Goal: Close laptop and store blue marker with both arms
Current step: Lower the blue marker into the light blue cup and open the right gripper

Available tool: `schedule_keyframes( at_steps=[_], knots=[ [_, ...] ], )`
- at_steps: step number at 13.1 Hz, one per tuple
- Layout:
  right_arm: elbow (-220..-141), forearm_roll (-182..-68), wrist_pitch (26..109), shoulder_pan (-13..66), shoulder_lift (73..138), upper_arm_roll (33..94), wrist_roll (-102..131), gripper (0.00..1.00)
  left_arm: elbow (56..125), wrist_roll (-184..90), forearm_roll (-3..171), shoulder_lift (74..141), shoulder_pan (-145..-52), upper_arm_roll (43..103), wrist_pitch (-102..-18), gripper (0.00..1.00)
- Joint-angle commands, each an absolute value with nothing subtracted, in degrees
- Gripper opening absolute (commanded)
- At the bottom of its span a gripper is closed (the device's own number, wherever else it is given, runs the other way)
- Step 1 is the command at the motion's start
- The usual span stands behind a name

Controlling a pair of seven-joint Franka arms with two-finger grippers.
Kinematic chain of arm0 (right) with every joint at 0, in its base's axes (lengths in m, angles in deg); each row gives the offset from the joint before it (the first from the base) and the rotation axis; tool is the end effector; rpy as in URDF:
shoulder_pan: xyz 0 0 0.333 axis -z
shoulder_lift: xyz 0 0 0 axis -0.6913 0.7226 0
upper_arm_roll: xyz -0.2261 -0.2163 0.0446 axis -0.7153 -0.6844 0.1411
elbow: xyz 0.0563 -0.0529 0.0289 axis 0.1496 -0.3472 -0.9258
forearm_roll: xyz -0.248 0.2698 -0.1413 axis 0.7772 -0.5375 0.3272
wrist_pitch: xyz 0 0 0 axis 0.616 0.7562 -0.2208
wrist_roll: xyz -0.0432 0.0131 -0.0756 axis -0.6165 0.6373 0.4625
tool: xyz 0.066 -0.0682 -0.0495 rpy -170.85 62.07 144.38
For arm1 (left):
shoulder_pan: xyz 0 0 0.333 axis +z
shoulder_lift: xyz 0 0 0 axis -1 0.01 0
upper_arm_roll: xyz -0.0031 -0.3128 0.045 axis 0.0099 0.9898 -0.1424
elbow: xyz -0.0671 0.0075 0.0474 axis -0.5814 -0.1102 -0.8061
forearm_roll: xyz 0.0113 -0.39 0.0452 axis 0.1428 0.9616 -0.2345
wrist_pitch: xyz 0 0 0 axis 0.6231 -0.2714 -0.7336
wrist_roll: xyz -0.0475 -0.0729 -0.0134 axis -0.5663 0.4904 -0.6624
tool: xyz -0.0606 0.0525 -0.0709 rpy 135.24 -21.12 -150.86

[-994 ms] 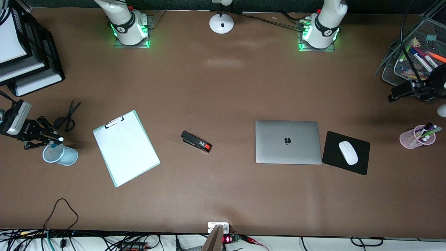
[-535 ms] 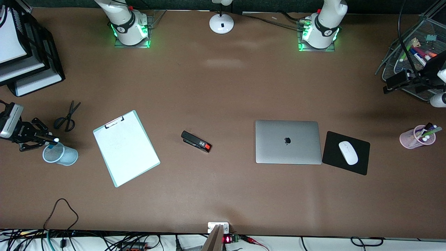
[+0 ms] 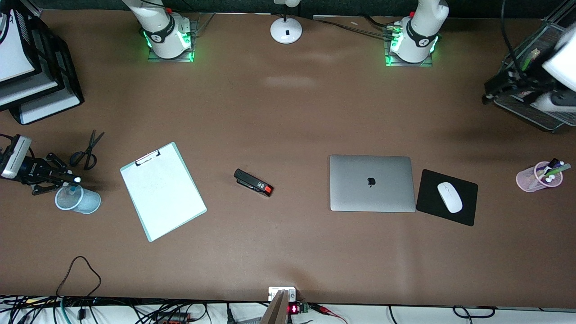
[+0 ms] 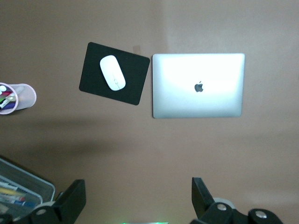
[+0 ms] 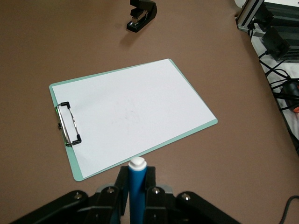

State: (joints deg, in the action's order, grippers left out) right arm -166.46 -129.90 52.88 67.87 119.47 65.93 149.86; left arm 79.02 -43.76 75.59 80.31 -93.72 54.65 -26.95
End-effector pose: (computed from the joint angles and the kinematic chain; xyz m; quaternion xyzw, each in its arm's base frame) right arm 0.6348 -0.2560 0.2842 -0.6184 -0.6989 -0.2948 0.2054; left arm 0.5337 -0.0425 0.6425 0.9996 -0.0100 -0.0271 0.0034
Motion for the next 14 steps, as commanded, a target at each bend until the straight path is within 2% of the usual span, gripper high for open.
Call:
schedule_keyframes(
  at_steps=[1,9,14],
  knots=[
    [-163.6,-131.1,49.7,70.0,121.3,67.0,151.9,0.0,85.2,-43.5,73.8,75.7,-94.4,54.5,-29.0,1.0],
    [-157.9,-133.2,48.6,70.5,125.2,67.0,154.6,0.01,86.1,-41.6,71.7,75.9,-90.7,55.5,-29.0,1.0],
    [-157.7,-133.3,49.1,71.1,127.3,67.0,155.5,0.01,81.2,-42.2,71.7,80.7,-89.0,54.3,-28.4,1.0]
  ],
)
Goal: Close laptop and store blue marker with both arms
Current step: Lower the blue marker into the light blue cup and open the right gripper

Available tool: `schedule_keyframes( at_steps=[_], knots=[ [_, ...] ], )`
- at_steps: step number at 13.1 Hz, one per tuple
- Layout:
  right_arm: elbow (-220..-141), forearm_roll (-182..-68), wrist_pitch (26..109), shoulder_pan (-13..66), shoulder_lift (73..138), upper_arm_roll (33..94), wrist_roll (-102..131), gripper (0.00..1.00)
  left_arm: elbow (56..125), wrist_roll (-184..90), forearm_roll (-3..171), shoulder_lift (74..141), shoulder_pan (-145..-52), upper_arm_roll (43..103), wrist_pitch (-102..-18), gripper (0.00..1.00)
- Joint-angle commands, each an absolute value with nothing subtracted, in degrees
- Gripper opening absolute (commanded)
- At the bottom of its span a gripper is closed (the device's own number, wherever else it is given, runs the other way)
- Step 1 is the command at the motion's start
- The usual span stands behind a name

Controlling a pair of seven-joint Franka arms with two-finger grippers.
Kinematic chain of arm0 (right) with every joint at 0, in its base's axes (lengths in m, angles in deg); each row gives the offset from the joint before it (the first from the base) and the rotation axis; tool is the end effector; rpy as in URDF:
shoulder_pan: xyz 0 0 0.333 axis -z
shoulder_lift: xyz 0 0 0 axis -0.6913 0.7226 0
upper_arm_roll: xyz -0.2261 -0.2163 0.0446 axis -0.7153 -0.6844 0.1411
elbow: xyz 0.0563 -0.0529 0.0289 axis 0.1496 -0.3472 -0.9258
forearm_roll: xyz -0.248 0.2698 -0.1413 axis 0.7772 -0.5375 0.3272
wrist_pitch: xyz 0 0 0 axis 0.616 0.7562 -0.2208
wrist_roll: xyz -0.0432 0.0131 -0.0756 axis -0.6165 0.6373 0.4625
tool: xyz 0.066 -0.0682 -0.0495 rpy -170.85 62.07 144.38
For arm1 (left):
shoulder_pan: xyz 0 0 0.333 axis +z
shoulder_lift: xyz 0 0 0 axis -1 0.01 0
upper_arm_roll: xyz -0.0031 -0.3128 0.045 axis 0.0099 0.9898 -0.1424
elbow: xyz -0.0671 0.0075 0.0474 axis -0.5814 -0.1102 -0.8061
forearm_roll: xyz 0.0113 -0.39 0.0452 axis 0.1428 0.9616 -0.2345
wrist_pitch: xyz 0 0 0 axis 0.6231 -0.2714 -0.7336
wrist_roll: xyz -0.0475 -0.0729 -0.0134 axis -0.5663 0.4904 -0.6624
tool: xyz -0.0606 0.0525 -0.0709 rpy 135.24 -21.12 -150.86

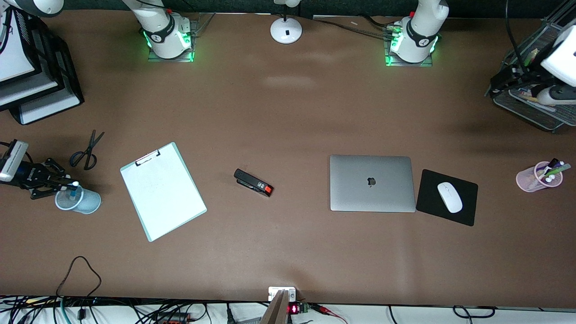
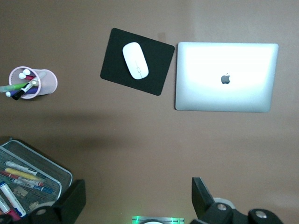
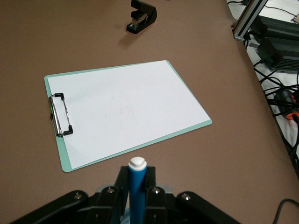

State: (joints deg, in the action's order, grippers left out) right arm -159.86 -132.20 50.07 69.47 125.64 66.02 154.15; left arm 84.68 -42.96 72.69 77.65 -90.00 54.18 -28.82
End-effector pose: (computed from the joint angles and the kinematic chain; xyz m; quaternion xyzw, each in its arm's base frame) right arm 0.6466 -0.2741 0.2594 -0.5926 -0.7076 -0.3230 0.2093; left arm 0.5232 0.0026 0.6241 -0.9989 -0.0207 0.0362 0.0207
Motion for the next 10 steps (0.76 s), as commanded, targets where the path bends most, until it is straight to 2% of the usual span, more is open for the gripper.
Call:
schedule_keyframes(
  at_steps=[1,3,4,6,10],
  knots=[
    [-157.7,-133.3,49.4,71.5,127.6,67.0,155.8,0.01,81.0,-41.3,71.7,80.8,-88.9,54.4,-28.3,1.0],
    [-157.7,-133.3,49.4,71.9,128.0,67.0,156.2,0.01,81.1,-41.3,71.7,80.6,-89.3,55.5,-27.8,1.0],
    [-157.7,-133.3,49.4,72.0,127.9,67.0,155.9,0.08,81.2,-41.2,71.7,80.4,-89.3,56.3,-27.1,1.0],
    [-157.7,-133.4,49.5,72.0,127.6,67.0,152.9,1.0,81.8,-41.3,71.6,80.2,-89.6,59.3,-27.3,1.0],
    [-158.3,-130.3,48.7,70.9,122.7,67.0,135.1,1.0,81.9,-41.3,72.4,80.4,-89.4,60.9,-27.5,1.0]
  ],
)
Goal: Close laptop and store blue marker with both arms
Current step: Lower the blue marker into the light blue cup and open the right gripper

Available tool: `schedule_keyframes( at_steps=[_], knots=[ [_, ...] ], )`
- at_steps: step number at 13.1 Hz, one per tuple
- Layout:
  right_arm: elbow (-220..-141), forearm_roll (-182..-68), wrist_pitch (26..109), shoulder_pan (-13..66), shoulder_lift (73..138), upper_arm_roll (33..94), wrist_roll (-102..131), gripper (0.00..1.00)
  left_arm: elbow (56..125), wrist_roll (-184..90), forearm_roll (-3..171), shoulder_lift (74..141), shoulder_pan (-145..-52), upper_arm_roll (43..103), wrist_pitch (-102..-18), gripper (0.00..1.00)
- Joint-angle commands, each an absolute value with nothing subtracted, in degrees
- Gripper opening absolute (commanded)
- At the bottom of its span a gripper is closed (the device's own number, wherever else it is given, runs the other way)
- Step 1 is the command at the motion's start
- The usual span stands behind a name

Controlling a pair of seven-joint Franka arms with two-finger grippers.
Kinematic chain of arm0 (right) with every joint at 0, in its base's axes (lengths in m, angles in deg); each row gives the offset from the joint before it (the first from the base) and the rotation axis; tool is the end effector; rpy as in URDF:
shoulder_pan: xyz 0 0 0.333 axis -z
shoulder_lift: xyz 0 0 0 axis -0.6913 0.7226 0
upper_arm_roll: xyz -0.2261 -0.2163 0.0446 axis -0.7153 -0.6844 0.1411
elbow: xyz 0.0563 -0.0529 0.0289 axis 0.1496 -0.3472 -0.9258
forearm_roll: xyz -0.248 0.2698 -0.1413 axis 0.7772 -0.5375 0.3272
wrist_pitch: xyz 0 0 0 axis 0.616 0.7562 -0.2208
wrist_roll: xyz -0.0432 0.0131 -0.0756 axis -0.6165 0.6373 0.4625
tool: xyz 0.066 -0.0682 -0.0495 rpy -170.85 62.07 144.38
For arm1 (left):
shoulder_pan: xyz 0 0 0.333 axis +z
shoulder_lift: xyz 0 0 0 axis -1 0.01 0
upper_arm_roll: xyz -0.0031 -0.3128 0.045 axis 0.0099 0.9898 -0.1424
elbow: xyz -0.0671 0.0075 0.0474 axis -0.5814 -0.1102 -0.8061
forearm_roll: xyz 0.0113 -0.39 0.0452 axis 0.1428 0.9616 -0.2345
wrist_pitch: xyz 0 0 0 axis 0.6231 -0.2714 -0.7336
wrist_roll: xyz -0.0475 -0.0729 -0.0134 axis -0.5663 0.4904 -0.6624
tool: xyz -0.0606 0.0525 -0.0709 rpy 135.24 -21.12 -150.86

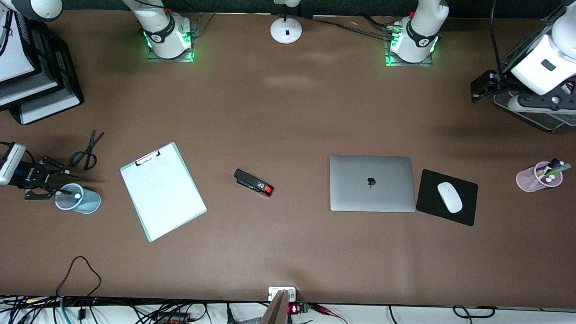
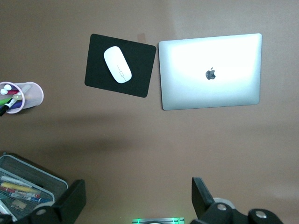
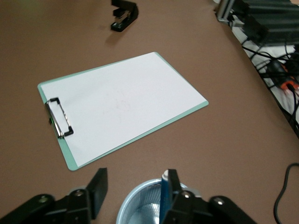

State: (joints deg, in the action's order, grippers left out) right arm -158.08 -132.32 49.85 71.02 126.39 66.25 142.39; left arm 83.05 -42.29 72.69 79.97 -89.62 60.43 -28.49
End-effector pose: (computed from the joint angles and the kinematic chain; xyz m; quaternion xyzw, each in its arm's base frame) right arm 0.6456 -0.2917 0.2635 -0.6669 -0.6381 -0.3069 0.2321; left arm 0.5325 -0.0532 0.6153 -0.9981 0.0362 0.0440 0.0248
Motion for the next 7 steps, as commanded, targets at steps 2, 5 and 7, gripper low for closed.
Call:
schedule_keyframes(
  at_steps=[2,5,7],
  knots=[
    [-160.1,-127.2,48.7,68.6,117.3,67.0,126.5,1.0,81.8,-41.2,72.3,80.4,-88.5,60.5,-27.8,1.0],
    [-162.7,-123.6,48.6,64.8,110.2,67.0,115.7,1.0,81.8,-41.2,72.3,80.1,-88.0,60.9,-29.0,1.0],
    [-164.4,-121.3,48.6,62.3,106.2,67.0,107.4,1.0,81.9,-41.2,72.4,79.8,-87.5,60.7,-29.8,1.0]
  ],
)
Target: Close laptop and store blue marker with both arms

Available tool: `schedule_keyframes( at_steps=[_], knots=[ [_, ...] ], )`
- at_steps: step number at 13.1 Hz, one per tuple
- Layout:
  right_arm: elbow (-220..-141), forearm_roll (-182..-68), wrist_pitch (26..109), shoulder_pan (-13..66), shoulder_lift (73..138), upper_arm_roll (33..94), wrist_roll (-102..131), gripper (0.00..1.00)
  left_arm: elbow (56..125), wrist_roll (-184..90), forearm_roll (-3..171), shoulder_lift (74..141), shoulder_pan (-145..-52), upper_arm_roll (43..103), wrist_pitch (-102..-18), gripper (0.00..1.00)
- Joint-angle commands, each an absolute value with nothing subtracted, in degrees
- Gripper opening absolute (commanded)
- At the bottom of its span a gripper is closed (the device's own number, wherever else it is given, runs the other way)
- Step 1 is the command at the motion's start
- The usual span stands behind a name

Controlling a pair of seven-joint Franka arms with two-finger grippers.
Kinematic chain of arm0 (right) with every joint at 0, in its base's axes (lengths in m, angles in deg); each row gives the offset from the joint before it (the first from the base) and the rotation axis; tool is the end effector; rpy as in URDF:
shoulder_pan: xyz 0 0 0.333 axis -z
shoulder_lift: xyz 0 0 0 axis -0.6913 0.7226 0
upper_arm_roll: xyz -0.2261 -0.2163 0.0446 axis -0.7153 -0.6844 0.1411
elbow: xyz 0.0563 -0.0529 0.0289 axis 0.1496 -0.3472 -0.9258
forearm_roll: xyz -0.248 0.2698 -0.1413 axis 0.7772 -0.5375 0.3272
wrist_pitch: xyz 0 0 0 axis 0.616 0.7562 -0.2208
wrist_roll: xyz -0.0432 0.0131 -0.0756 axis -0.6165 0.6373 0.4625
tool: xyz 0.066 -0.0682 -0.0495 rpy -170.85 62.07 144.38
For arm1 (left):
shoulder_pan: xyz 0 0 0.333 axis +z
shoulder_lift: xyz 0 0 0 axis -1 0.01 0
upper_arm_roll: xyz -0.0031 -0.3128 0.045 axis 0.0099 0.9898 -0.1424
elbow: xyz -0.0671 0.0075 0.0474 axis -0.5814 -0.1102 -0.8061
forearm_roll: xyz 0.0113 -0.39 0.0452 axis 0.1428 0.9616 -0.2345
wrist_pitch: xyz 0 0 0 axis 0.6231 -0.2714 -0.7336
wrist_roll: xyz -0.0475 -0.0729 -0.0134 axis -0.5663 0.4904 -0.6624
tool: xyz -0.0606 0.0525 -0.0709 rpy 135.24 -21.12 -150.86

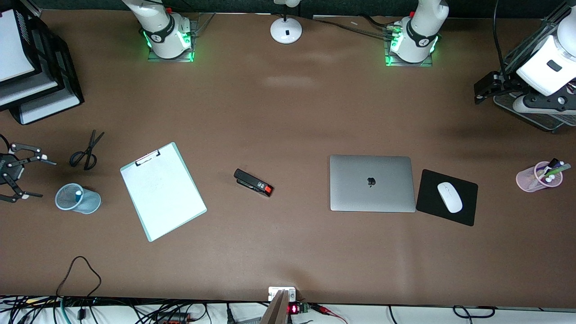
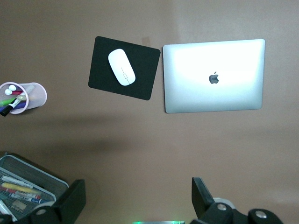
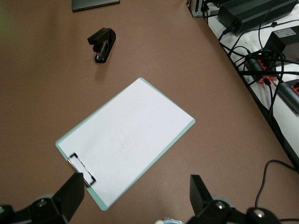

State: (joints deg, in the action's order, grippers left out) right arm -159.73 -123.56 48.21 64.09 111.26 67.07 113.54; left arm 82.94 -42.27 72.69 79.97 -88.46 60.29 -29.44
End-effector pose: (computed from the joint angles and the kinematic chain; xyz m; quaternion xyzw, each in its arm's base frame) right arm 0.6598 -0.2073 0.4272 -0.7602 -0.5743 -0.2169 0.2129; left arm 0.5355 -0.0413 0.6175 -0.9988 0.0252 0.0351 0.0237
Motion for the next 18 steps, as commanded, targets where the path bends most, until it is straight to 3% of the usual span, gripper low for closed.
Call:
schedule_keyframes(
  at_steps=[1,5,13,18],
  knots=[
    [-165.2,-120.5,48.5,61.1,104.6,67.0,102.4,1.0,82.3,-41.2,72.4,79.7,-87.2,60.7,-29.8,1.0],
    [-167.2,-113.9,48.6,55.3,99.6,67.0,79.3,1.0,82.9,-41.1,72.4,79.3,-85.7,60.9,-30.5,1.0],
    [-166.6,-96.8,48.5,40.8,97.6,67.0,25.8,1.0,86.2,-41.1,72.4,76.9,-85.7,61.2,-32.7,1.0],
    [-164.7,-89.9,37.2,39.4,96.1,67.0,12.2,1.0,90.7,-41.1,72.4,73.9,-85.7,61.3,-35.7,1.0]
  ],
)
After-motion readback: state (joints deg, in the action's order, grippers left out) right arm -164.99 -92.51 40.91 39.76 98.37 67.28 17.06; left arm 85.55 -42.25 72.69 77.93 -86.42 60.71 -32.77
